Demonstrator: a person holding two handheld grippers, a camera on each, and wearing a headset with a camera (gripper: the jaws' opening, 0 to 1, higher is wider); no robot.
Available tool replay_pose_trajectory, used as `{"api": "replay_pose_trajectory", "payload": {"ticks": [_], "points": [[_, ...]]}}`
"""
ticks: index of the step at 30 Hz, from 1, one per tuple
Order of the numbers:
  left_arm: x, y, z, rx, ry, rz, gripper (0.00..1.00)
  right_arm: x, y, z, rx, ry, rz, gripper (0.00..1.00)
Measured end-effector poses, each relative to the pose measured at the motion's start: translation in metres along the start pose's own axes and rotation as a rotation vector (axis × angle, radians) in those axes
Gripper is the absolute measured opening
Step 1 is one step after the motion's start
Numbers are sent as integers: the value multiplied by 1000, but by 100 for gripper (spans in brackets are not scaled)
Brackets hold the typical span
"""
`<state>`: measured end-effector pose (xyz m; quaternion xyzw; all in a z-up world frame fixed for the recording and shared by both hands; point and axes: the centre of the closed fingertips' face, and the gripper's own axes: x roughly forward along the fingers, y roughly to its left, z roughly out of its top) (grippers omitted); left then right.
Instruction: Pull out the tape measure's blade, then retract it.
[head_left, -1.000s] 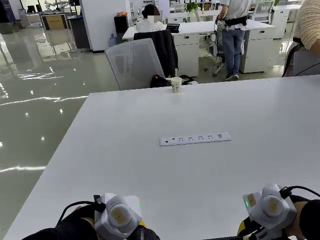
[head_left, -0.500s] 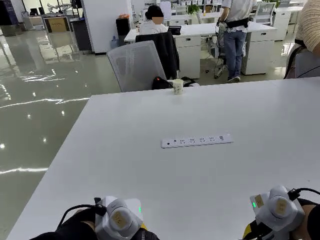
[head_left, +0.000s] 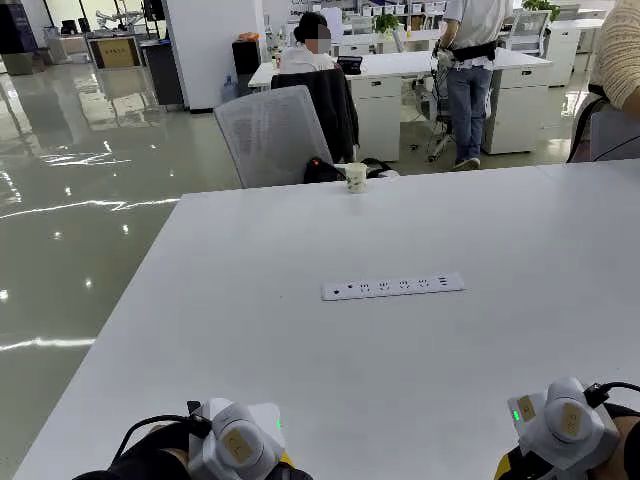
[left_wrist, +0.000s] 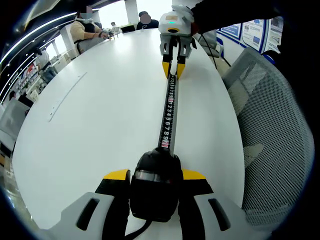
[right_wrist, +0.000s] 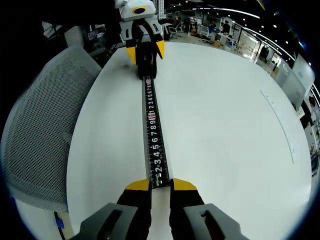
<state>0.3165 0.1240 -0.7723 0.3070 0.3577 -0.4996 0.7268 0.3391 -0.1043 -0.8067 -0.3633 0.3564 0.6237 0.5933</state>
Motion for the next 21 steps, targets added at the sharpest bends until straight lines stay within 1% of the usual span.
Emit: {"api": "replay_pose_trajectory", "payload": {"ticks": [9,21], "points": [[0,1,1,-2,-2,1,32,-4,-1,-7,18,2,-7,9],[2,1,0,-6,-4,2,32,-6,-1,-13,16,14,-7,9]]}}
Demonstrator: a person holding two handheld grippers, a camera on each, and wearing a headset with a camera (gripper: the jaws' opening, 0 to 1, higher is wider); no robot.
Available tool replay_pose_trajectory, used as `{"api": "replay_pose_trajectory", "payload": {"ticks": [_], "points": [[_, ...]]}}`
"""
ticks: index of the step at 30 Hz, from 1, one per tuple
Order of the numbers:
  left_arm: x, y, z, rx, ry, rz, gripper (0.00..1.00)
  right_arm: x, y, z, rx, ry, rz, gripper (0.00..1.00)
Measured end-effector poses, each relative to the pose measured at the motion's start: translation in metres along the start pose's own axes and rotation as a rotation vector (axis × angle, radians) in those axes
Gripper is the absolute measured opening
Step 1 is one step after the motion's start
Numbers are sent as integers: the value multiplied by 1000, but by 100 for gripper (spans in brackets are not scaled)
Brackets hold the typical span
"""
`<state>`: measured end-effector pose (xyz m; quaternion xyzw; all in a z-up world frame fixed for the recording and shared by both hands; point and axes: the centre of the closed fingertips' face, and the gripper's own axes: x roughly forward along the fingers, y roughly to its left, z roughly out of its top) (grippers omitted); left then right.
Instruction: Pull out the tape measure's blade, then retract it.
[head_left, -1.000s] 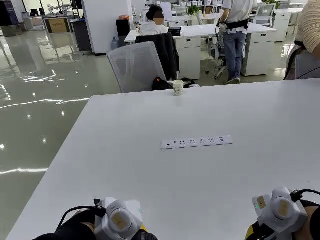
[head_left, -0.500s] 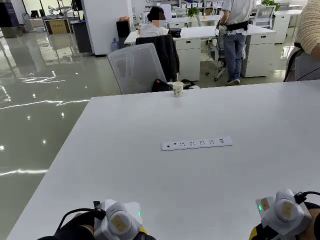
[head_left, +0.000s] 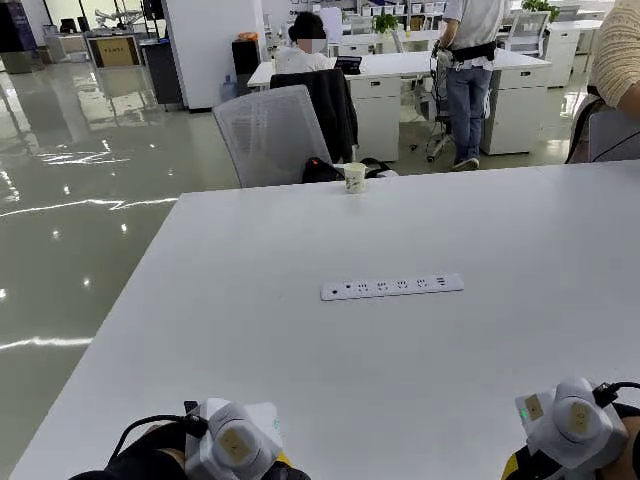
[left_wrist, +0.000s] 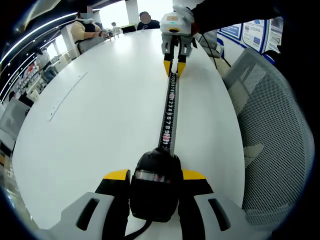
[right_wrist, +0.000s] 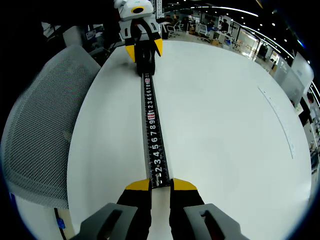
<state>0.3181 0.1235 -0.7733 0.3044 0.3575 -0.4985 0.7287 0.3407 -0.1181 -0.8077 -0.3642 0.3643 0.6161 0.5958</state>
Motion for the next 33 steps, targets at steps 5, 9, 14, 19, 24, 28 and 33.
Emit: {"api": "replay_pose_trajectory", "payload": {"ticks": [5,9,14,19,24,28,33], "points": [[0,-1,1,-16,1,-2,32,0,0,1,8,4,-8,10],[2,-1,2,14,1,-4,33,1,0,3,7,28,-11,11],[4,1,2,34,8,14,33,2,-2,2,-1,63,-12,12],[4,3,2,9,4,24,35,1,-2,3,37,61,-23,12],[3,4,0,-18,13,25,35,1,-1,3,19,91,-32,13],[2,5,-6,-42,42,31,36,2,-2,2,36,97,-38,13],[-5,9,-7,-95,27,49,43,0,-5,6,31,42,-94,18]]}}
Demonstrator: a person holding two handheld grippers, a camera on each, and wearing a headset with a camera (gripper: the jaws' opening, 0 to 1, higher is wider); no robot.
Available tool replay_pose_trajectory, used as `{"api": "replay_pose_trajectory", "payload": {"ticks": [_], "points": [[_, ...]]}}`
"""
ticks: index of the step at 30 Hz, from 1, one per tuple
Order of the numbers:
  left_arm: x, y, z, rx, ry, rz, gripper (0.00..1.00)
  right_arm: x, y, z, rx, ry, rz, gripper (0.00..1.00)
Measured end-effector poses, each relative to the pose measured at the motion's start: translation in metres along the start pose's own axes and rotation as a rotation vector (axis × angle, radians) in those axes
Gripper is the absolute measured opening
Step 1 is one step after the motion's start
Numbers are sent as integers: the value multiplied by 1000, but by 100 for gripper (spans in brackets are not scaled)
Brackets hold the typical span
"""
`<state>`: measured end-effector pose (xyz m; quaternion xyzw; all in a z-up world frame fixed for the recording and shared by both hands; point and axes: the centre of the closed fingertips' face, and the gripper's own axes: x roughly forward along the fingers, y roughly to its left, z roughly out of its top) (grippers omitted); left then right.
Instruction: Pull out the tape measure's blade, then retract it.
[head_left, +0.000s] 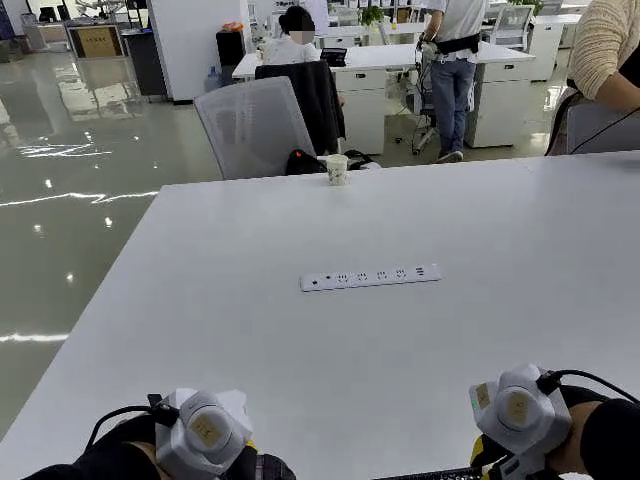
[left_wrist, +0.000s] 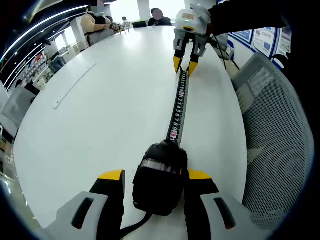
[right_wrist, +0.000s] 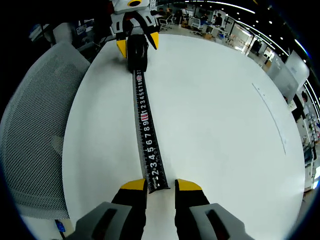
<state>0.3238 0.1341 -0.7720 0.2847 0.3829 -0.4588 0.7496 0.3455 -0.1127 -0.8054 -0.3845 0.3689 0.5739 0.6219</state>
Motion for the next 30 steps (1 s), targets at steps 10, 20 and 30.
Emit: {"api": "replay_pose_trajectory", "payload": {"ticks": [10,20,30], "points": [[-20,6,13,-166,-85,35,63,-13,-6,6,35,-45,-20,27],[-41,9,7,-281,-160,66,78,-27,-3,6,106,-106,-73,35],[-49,10,0,-414,-273,135,92,-48,1,0,236,-184,-145,43]]}}
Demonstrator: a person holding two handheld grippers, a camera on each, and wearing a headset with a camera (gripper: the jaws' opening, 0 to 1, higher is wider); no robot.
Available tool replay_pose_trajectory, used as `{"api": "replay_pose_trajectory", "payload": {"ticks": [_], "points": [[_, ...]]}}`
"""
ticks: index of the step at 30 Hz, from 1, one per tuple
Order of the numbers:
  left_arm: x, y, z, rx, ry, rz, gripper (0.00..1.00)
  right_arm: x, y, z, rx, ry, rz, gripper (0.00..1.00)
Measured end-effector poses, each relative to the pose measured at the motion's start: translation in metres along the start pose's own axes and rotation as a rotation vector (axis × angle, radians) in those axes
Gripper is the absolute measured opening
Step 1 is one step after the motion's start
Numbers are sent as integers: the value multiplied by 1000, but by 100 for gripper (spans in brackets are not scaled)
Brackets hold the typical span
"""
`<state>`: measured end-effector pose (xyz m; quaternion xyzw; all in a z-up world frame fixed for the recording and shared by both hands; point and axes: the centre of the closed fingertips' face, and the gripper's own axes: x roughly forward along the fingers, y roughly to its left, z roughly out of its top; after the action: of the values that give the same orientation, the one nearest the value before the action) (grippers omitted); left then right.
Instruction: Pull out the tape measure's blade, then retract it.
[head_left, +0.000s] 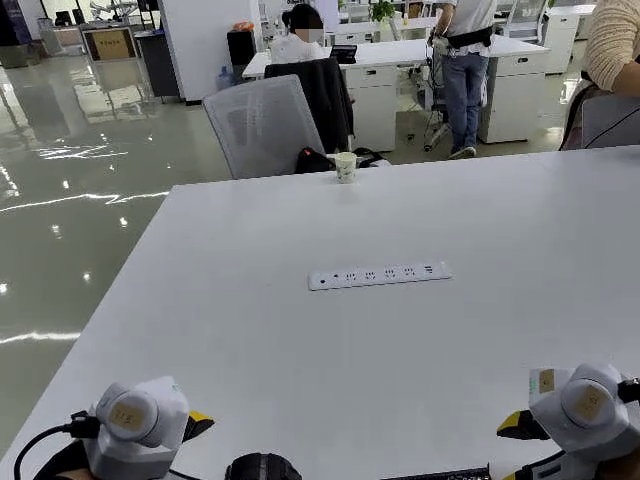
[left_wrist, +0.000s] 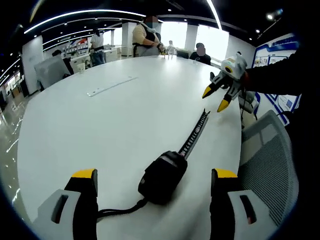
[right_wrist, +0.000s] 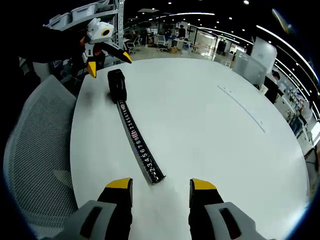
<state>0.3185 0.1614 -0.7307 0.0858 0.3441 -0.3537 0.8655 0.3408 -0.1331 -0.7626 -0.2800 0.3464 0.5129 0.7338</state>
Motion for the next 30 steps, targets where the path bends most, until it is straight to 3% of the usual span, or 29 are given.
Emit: {"api": "replay_pose_trajectory", "payload": {"ticks": [4,8,10,15,18,21,24,26,30], "points": [[-10,7,-3,-44,-62,67,99,-11,0,-6,53,-33,-44,46],[-20,9,-15,-65,-66,88,99,-21,4,-12,115,-64,-61,50],[-25,3,-21,-88,-64,53,99,-25,6,-16,123,-70,-75,55],[-37,6,-30,-83,-82,104,99,-40,8,-23,166,-109,-118,60],[-44,14,-39,-81,-69,159,99,-46,12,-28,175,-131,-137,67],[-53,17,-43,-115,-108,178,99,-50,14,-37,163,-146,-173,72],[-58,21,-56,-105,-97,199,99,-52,16,-46,183,-157,-188,71],[-61,20,-73,-124,-38,217,99,-53,17,-52,195,-156,-202,75],[-70,19,-85,-131,-64,243,99,-55,16,-68,190,-157,-258,82]]}}
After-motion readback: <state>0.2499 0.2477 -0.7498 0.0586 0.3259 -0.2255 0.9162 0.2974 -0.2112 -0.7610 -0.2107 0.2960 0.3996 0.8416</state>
